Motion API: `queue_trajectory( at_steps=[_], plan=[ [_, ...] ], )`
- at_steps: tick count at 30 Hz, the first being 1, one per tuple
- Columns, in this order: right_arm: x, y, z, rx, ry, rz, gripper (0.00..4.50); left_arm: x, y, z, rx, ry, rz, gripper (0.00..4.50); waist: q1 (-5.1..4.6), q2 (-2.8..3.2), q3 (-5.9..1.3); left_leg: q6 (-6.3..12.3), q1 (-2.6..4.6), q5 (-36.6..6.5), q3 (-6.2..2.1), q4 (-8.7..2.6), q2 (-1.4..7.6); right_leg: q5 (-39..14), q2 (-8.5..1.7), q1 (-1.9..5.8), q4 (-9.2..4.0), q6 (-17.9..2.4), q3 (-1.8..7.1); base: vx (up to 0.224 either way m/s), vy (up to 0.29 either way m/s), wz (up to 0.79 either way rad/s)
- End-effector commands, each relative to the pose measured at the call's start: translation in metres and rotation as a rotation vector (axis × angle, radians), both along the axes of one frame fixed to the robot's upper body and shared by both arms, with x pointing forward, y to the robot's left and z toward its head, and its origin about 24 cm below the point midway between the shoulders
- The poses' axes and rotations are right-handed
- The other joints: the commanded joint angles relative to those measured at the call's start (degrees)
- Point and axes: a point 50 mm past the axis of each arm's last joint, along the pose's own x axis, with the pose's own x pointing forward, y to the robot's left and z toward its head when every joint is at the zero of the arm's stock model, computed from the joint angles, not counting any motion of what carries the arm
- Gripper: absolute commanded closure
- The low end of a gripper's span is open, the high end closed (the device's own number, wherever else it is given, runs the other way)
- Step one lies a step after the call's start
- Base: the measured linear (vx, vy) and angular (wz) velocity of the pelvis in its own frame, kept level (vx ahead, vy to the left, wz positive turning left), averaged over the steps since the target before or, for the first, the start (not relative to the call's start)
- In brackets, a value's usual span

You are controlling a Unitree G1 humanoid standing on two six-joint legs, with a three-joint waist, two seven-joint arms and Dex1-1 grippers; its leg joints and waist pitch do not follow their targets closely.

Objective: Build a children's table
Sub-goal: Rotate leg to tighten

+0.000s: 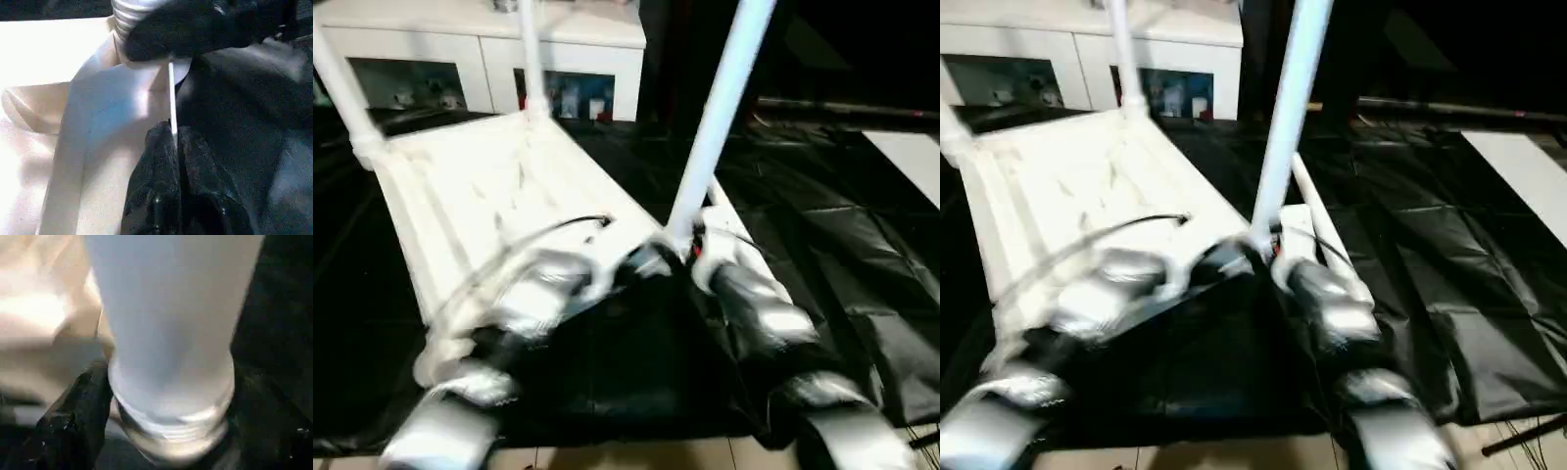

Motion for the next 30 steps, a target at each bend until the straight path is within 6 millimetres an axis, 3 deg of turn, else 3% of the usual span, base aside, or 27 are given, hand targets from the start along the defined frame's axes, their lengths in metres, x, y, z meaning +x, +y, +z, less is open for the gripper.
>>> queue_trajectory(
  at_steps=[1,6,11,16,22,30],
  plan=[
    [-0.008,0.003,0.008,-0.046,-0.033,0.194,0.9,-0.011,0.003,-0.007,0.013,0.061,-0.109,4.5,0.56,0.31,-3.25,3.12,-0.27,-7.3,0.11,-2.91,0.97,-2.9,-2.83,3.35,-3.53,-10.8,2.43,0.0,0.0,0.0],
    [-0.018,-0.016,0.017,-0.083,-0.052,0.316,0.9,-0.021,0.025,-0.005,0.057,0.109,-0.226,4.5,0.52,0.55,-2.89,3.73,0.11,-8.4,0.28,-3.06,1.1,-2.1,-2.7,2.98,-3.54,-12.7,2.44,0.0,0.0,0.0],
    [-0.027,-0.021,0.023,-0.09,-0.046,0.434,0.9,-0.028,0.036,0.0,0.074,0.148,-0.304,4.5,0.92,0.67,-2.62,2.61,0.3,-10.7,0.26,-3.34,1.26,-5.3,-2.83,2.87,-3.77,-12.4,2.52,0.0,0.0,0.0],
    [-0.03,-0.017,0.025,-0.079,-0.033,0.471,0.9,-0.029,0.039,0.002,0.08,0.155,-0.321,4.5,1.17,0.57,-2.6,1.91,0.22,-10.3,0.24,-3.33,1.18,-5.1,-2.86,2.94,-3.67,-12.2,2.58,0.0,0.0,0.0],
    [-0.032,-0.009,0.024,-0.051,-0.03,0.494,1.59,-0.03,0.039,0.002,0.084,0.161,-0.333,4.5,1.18,0.61,-2.58,1.54,0.26,-10.4,0.24,-3.33,1.14,-5.2,-2.92,2.91,-3.69,-12.2,2.56,0.0,0.0,0.0],
    [-0.033,-0.009,0.021,-0.043,-0.013,0.493,1.8,-0.031,0.038,0.001,0.089,0.172,-0.339,4.5,1.17,0.56,-2.6,1.52,0.26,-9.8,0.24,-3.3,1.13,-4.7,-2.89,2.93,-3.59,-12.2,2.54,0.0,0.0,0.0]
  ],
)
